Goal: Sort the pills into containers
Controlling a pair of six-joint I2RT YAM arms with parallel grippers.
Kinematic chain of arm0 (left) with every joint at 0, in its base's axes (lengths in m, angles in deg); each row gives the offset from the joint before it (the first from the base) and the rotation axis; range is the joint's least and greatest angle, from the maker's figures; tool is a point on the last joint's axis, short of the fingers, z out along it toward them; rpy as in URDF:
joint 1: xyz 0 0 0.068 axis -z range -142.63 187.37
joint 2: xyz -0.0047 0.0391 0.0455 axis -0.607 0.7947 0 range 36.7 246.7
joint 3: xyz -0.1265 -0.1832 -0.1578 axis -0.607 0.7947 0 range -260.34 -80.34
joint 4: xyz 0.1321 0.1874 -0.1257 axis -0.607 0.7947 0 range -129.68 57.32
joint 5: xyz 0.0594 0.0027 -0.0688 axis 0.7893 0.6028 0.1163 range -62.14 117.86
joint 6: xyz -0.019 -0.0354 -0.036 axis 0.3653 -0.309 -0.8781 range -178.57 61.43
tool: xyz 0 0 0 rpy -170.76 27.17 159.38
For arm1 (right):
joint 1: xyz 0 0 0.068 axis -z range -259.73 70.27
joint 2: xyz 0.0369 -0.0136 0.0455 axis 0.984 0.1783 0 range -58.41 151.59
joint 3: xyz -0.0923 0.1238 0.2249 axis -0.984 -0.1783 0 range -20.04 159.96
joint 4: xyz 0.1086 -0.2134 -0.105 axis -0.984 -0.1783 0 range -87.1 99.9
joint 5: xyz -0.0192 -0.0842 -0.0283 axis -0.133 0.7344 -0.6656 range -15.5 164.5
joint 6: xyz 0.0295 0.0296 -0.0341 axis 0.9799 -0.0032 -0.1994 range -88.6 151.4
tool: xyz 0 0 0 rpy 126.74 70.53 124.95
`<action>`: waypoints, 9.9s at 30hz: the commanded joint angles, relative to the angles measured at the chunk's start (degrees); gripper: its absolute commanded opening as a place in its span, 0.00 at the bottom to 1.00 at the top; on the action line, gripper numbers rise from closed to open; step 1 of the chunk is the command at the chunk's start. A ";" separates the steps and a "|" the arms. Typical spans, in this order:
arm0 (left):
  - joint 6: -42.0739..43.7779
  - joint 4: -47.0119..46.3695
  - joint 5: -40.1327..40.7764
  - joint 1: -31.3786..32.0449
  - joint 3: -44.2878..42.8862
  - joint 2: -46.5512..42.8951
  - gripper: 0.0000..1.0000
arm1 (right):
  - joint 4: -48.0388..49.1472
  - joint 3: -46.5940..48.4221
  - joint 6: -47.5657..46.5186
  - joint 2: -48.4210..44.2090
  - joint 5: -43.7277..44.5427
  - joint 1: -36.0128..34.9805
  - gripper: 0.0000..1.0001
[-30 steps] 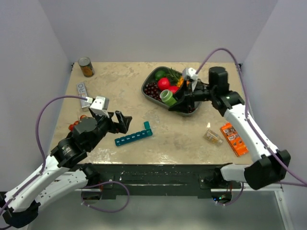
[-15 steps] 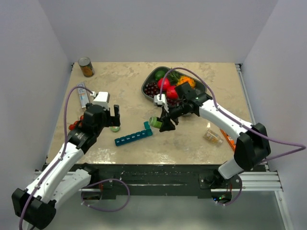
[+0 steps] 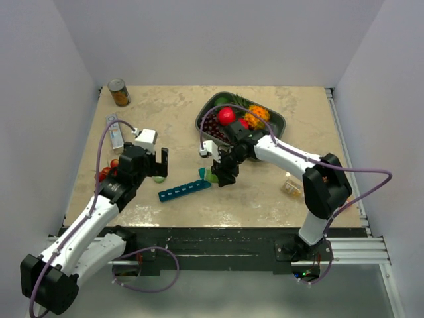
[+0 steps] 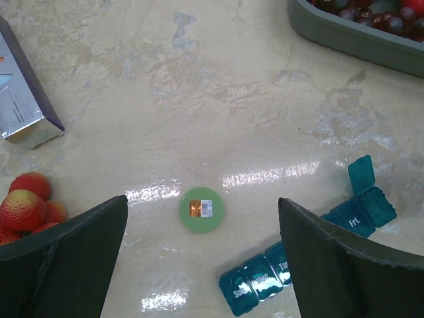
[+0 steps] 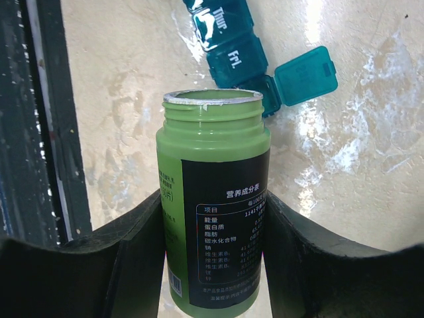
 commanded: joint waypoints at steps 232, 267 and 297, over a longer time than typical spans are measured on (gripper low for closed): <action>1.57 -3.28 6.45 -0.37 0.98 -9.31 1.00 | -22.23 23.87 0.29 16.69 35.14 -12.94 0.00; 1.92 -5.30 5.49 -0.37 3.18 -17.66 1.00 | -2.50 25.63 6.86 -20.30 -40.92 15.26 0.00; 3.15 -6.62 0.30 -0.37 3.44 -14.76 1.00 | 34.42 7.68 49.95 -25.07 -27.22 21.61 0.00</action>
